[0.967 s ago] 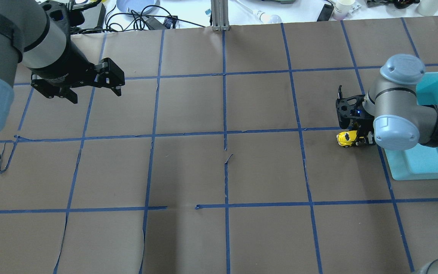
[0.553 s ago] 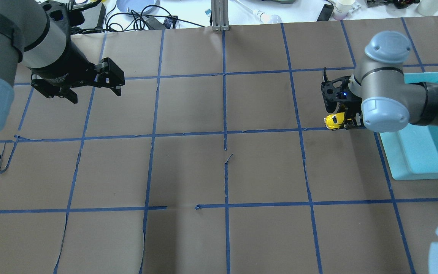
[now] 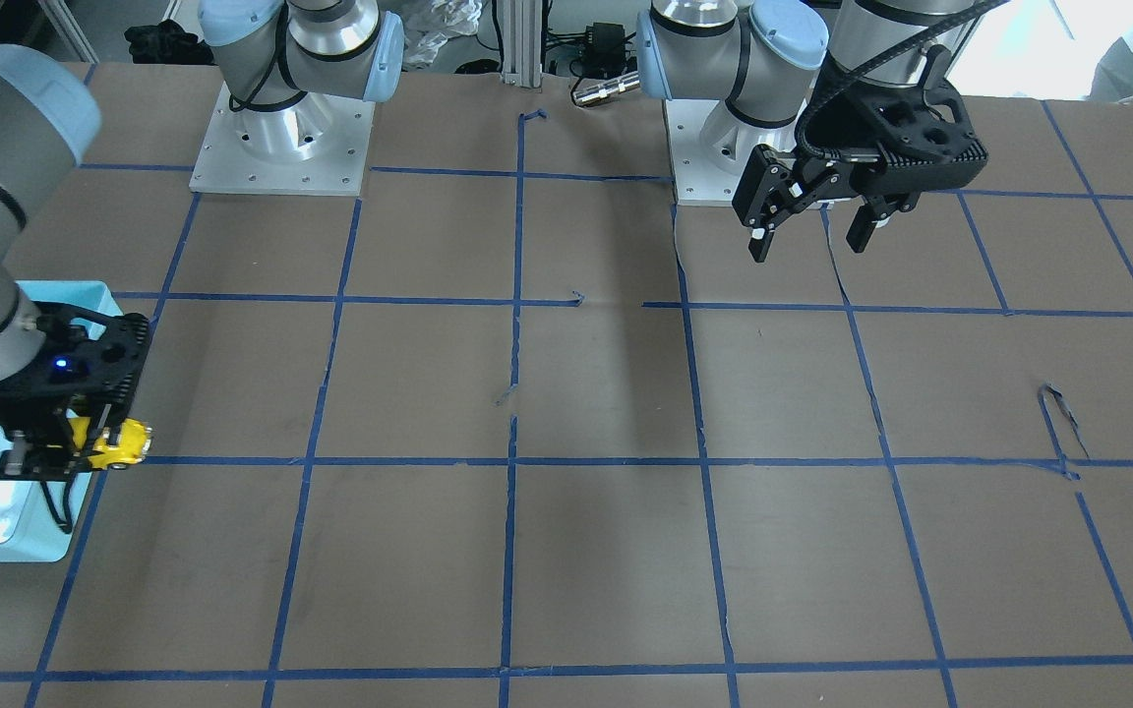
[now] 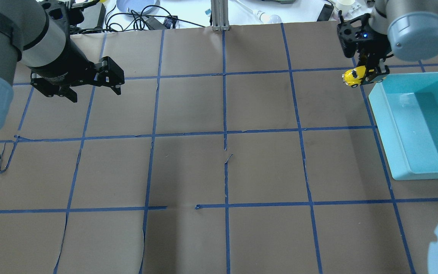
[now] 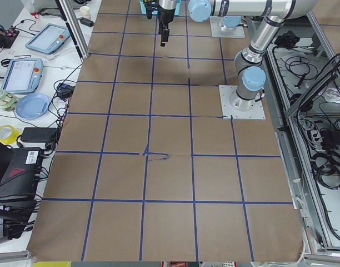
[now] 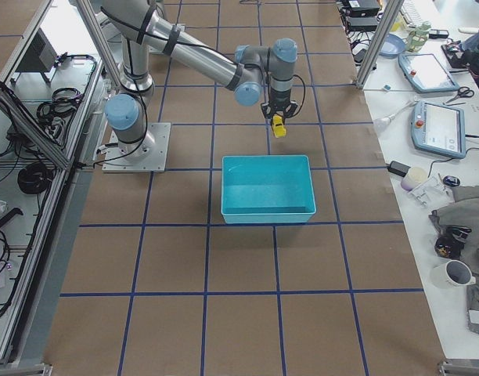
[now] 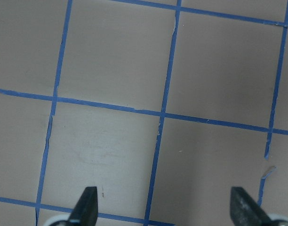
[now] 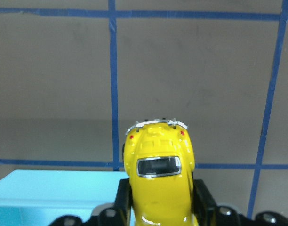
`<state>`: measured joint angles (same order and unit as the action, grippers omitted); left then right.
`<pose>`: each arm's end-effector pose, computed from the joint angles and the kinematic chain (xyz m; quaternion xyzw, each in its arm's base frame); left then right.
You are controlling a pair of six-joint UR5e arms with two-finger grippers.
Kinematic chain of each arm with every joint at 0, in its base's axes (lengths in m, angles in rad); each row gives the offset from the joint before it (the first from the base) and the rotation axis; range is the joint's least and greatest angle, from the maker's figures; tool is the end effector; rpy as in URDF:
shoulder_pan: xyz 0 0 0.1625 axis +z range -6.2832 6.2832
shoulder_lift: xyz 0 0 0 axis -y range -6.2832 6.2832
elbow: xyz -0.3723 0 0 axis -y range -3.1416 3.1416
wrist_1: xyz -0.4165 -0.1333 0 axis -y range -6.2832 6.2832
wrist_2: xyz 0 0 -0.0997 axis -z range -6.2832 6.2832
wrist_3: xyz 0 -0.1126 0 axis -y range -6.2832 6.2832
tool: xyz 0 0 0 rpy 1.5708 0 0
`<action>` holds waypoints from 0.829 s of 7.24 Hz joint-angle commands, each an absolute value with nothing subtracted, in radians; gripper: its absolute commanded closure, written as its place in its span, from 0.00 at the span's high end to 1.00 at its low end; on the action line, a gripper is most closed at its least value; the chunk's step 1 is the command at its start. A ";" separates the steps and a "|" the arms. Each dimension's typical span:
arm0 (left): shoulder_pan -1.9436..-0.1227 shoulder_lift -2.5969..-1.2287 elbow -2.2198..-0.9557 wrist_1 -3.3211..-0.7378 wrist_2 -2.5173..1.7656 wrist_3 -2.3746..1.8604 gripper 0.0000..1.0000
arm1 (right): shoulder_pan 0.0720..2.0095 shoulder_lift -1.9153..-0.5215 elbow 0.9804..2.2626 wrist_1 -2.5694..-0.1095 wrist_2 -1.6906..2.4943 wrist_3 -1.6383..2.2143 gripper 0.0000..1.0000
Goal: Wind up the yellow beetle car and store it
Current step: 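Lift the car with the right gripper and carry it over the bin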
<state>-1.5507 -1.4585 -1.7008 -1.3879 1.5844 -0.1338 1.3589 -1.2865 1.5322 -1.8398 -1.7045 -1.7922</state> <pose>-0.1219 -0.4941 0.4304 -0.0772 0.9936 -0.0828 0.0021 -0.0128 -0.6219 0.3093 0.7083 -0.7027 -0.0500 0.0458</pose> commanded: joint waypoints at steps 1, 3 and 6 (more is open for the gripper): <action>-1.551 -1.462 -1.697 -1.385 1.578 -0.135 1.00 | 1.190 -1.279 1.511 -1.776 -1.713 -1.921 0.00; -1.551 -1.460 -1.698 -1.382 1.578 -0.135 1.00 | 1.042 -1.270 1.630 -1.855 -1.713 -2.040 0.00; -1.552 -1.457 -1.706 -1.382 1.582 -0.133 1.00 | 1.002 -1.227 1.805 -2.114 -1.772 -2.034 0.00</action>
<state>-1.5512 -1.4585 -1.7031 -1.3822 1.5805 -0.1337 1.0133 -1.2552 1.7380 -1.9997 -1.7472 -2.0354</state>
